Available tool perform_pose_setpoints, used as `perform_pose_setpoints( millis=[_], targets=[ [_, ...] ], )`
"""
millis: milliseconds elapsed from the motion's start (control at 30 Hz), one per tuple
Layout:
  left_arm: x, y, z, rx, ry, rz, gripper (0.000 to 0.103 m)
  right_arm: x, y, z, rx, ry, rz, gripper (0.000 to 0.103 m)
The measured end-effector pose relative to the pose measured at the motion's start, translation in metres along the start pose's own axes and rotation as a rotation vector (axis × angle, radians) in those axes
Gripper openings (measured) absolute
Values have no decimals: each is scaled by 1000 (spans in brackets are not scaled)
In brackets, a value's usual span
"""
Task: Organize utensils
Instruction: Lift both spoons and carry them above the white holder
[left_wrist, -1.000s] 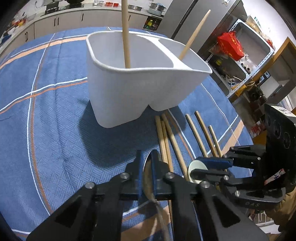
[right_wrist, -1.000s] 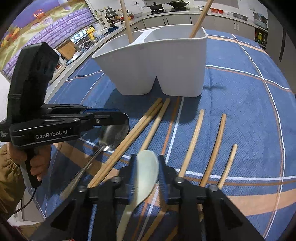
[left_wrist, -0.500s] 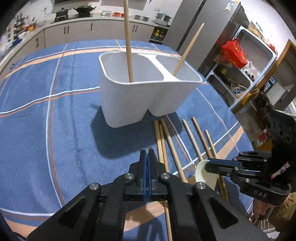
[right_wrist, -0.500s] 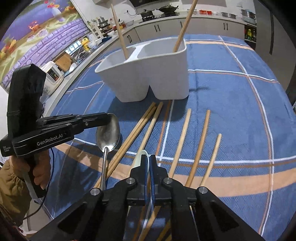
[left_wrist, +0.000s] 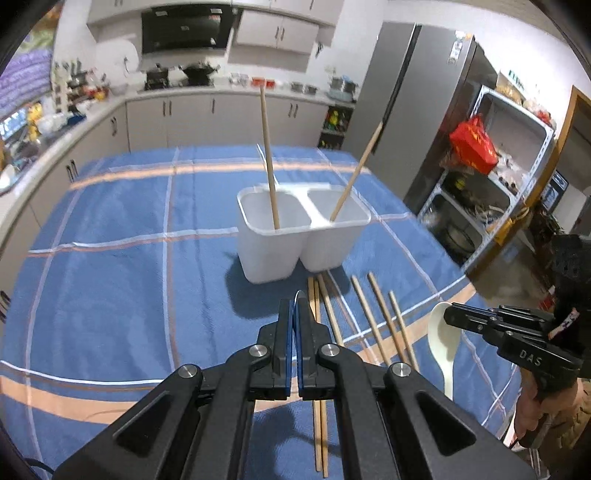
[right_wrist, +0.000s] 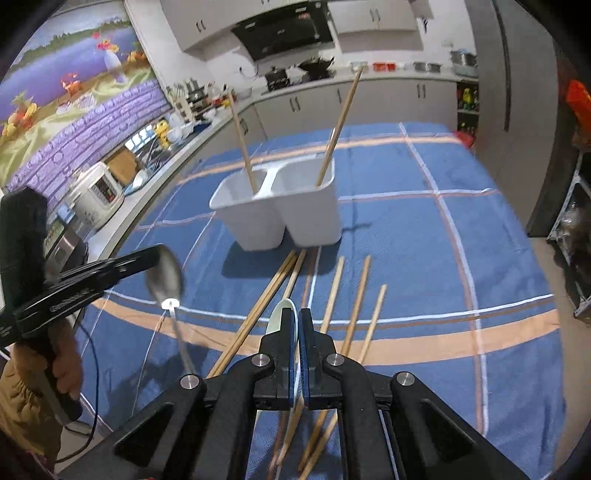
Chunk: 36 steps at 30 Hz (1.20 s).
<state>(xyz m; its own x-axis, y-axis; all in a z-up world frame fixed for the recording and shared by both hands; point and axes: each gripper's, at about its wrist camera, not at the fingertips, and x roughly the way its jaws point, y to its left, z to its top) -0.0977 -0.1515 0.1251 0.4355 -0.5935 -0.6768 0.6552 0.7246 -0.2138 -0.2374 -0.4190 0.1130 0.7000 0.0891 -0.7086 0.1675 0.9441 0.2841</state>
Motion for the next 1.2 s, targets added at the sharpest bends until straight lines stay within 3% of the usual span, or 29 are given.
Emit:
perform_pose_setpoints(
  millis=[233,533,767,967,1200],
  targets=[
    [-47,-4,25,14,-119,62,1,-27,-2,26,-2,-110,-35,3],
    [-71,8,80,27,-242,148,1,-43,1,93,26,-277,-48,3],
    [-45,15,132,46,-303,203,1,-22,19,148,-1,-383,-116,3],
    [-7,7,160,127,-343,261,1,19,41,182,-98,-464,-299,3],
    [49,-5,167,260,-337,327,1,75,53,188,-212,-487,-455,3]
  ],
)
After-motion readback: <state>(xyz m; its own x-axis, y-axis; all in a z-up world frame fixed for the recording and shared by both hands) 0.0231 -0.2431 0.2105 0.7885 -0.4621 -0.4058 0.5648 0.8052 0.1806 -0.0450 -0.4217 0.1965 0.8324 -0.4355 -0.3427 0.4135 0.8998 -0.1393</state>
